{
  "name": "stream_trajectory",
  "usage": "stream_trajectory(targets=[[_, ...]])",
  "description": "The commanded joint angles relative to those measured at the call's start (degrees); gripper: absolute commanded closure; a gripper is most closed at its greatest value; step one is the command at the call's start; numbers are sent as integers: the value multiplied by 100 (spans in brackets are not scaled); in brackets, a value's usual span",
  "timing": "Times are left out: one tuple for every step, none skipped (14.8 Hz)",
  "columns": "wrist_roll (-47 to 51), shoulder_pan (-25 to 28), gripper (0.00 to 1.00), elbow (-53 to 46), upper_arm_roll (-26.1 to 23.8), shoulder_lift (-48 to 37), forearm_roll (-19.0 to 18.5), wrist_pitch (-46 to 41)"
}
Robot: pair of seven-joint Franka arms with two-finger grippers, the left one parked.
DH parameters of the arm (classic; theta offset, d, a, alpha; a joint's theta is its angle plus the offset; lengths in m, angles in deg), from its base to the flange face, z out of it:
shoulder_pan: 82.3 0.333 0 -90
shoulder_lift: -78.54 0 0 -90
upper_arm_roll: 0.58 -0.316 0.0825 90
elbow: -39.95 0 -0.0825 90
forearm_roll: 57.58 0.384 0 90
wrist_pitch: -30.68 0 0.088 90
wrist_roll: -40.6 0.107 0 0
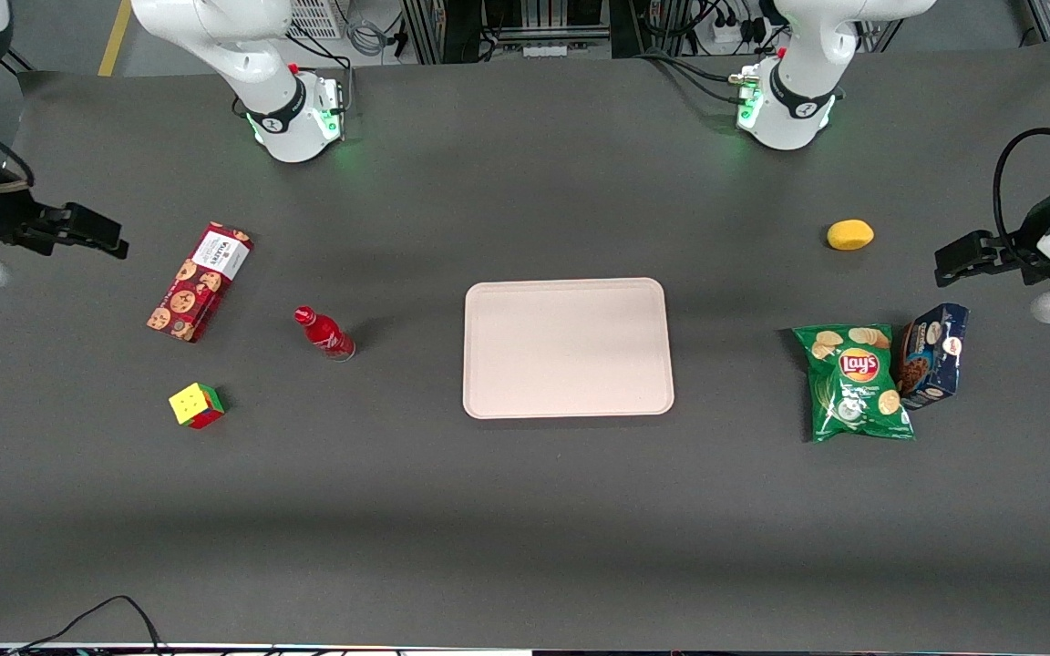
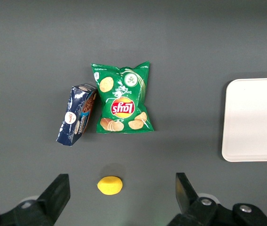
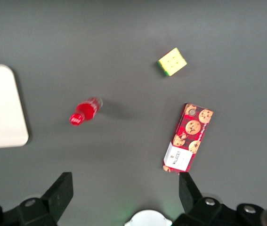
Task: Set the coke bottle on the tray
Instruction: 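Move the open right gripper over the red Coca-Cola bottle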
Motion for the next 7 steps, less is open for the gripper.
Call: stream_trajectory(targets=[[9,773,0,-92,69,-66,1,-221],[0,940,0,-109,78,-75,-7,-221],[-43,1047,0,-162,69,-66,1,-221],[-44,1082,0,-145,34,-57,1,-221],[-53,1083,0,-101,16,-40,1,-230],[-35,1083,0,-5,-1,-31,1,-256],[-44,1092,0,92,-10,-5,1,-204]])
